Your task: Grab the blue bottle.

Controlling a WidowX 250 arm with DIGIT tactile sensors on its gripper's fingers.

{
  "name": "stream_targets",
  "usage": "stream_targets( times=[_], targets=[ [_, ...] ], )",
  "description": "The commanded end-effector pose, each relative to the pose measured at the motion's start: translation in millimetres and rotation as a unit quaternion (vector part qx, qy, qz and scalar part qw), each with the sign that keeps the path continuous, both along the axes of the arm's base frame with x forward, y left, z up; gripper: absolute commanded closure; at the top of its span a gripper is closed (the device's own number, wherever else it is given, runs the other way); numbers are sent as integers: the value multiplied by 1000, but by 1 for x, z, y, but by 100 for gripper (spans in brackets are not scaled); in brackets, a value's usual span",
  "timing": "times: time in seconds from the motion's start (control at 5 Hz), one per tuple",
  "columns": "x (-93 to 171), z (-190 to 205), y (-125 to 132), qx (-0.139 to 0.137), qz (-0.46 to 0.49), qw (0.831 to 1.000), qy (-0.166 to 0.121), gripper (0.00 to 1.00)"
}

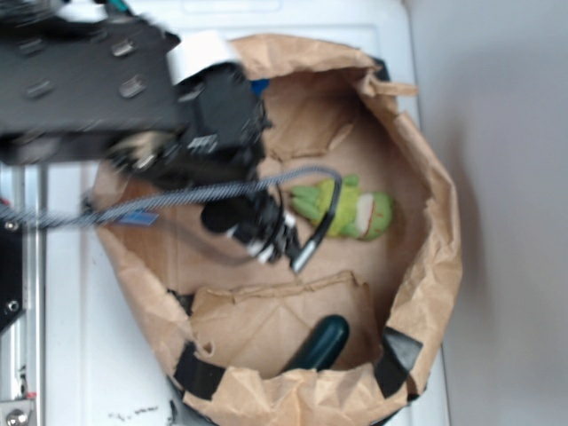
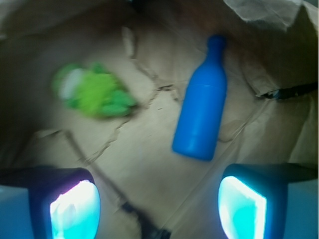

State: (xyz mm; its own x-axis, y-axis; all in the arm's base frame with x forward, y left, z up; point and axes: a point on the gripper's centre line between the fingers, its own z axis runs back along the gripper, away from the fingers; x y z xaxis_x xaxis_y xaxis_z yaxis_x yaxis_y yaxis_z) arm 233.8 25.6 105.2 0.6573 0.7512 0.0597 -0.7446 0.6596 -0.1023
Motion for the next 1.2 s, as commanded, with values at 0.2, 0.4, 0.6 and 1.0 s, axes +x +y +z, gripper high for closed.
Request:
stream_targets(
  times=[0.2,0.4,0.6,1.0],
  targets=[
    [18,-38,9,22,-5,1000,-11,0],
    [27,-13,-10,8,-3,1000,-17,0],
    [40,14,-21,-17,-1,1000,-16,0],
    [53,-9,-12,16,-8,999,-27,0]
  ],
)
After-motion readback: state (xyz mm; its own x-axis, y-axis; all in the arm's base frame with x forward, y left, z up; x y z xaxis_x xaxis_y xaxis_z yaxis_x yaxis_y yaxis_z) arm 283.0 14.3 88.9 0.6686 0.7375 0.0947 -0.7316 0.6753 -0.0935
